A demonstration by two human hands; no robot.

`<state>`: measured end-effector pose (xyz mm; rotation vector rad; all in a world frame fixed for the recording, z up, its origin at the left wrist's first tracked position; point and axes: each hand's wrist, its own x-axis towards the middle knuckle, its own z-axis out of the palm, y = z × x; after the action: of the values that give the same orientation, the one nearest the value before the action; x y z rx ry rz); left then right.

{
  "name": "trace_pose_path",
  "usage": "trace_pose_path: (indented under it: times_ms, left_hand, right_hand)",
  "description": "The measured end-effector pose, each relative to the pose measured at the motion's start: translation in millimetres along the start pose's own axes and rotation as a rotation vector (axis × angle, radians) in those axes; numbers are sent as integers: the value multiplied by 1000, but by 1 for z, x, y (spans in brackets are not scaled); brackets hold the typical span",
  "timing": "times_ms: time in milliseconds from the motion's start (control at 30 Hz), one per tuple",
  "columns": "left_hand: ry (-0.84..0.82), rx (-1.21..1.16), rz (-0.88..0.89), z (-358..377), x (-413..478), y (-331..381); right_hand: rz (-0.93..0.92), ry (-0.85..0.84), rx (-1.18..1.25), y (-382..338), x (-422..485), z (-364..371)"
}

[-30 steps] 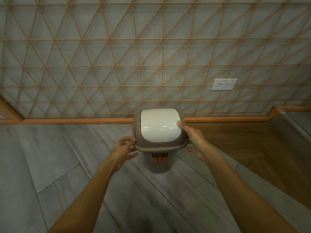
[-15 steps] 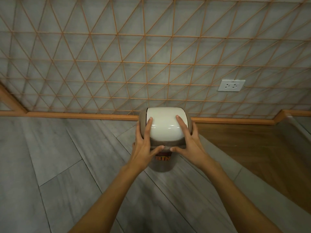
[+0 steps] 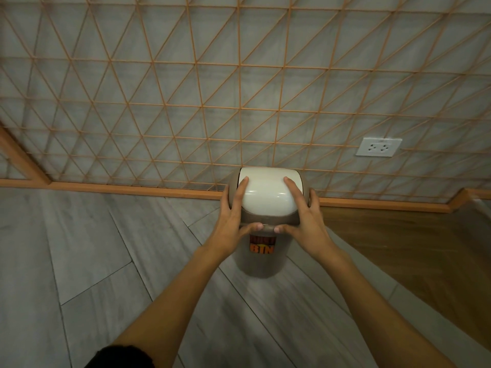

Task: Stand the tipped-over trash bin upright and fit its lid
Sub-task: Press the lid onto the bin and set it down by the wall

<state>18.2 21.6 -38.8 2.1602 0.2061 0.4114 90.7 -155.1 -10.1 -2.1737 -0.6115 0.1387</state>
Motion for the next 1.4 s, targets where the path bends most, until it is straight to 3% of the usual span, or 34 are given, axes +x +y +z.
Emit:
trace_pose_path:
  times_ms: [367, 1000, 1400]
  left_hand:
    - [56, -42, 123, 6, -18, -19]
    - [39, 47, 99, 29, 94, -25]
    - [26, 70, 45, 28, 96, -20]
  right_hand:
    - [-91, 97, -26, 14, -10, 17]
    - [-88, 65, -16, 36, 90, -3]
    - [-33, 18, -97, 30, 95, -4]
